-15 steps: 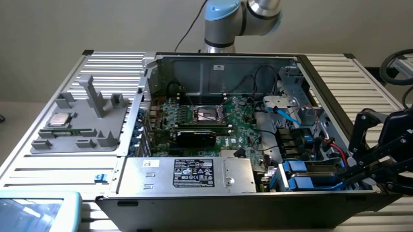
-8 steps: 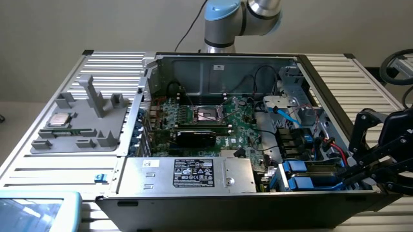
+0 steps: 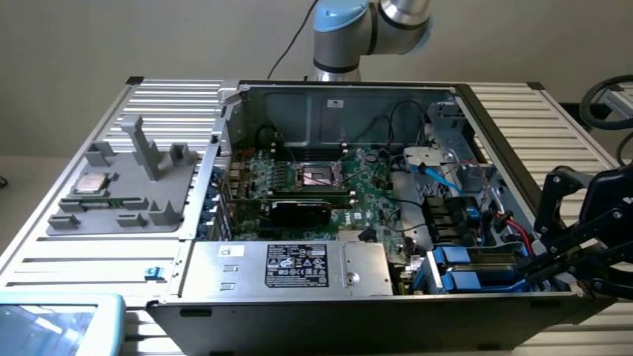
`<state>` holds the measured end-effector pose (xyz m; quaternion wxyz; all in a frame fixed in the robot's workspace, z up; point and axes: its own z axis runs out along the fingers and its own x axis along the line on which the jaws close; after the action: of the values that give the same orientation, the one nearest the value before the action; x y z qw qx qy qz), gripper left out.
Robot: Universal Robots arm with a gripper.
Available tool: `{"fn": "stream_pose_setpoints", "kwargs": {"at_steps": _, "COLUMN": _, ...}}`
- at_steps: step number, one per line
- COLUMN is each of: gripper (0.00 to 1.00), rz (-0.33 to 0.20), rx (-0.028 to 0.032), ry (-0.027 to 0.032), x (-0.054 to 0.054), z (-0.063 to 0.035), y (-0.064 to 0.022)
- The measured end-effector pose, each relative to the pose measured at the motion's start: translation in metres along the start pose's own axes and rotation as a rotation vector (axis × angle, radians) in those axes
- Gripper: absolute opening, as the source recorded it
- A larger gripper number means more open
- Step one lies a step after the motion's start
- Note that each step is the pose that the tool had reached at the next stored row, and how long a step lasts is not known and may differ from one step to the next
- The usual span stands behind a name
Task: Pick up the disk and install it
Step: 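Insert the first disk wire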
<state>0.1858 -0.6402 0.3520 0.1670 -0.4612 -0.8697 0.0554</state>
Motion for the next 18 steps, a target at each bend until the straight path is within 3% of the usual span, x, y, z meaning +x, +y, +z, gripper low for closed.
{"fn": "stream_pose_setpoints", "kwargs": {"at_steps": 5, "gripper": 0.16, "rz": 0.015, "rx": 0.0235, "ry": -0.0347, "x": 0.006, "z": 0.0003, "y": 0.004}}
{"fn": "stream_pose_setpoints", "kwargs": {"at_steps": 7, "gripper": 0.16, "rz": 0.018, "rx": 0.0291, "ry": -0.0409, "x": 0.01, "z": 0.0007, "y": 0.0067}}
{"fn": "stream_pose_setpoints", "kwargs": {"at_steps": 14, "gripper": 0.16, "rz": 0.026, "rx": 0.0442, "ry": -0.0535, "x": 0.018, "z": 0.0014, "y": 0.0128}}
{"fn": "stream_pose_setpoints", "kwargs": {"at_steps": 16, "gripper": 0.16, "rz": 0.031, "rx": 0.051, "ry": -0.0623, "x": 0.019, "z": 0.0016, "y": 0.0133}}
{"fn": "stream_pose_setpoints", "kwargs": {"at_steps": 18, "gripper": 0.16, "rz": 0.041, "rx": 0.0618, "ry": -0.0787, "x": 0.019, "z": 0.0015, "y": 0.0135}}
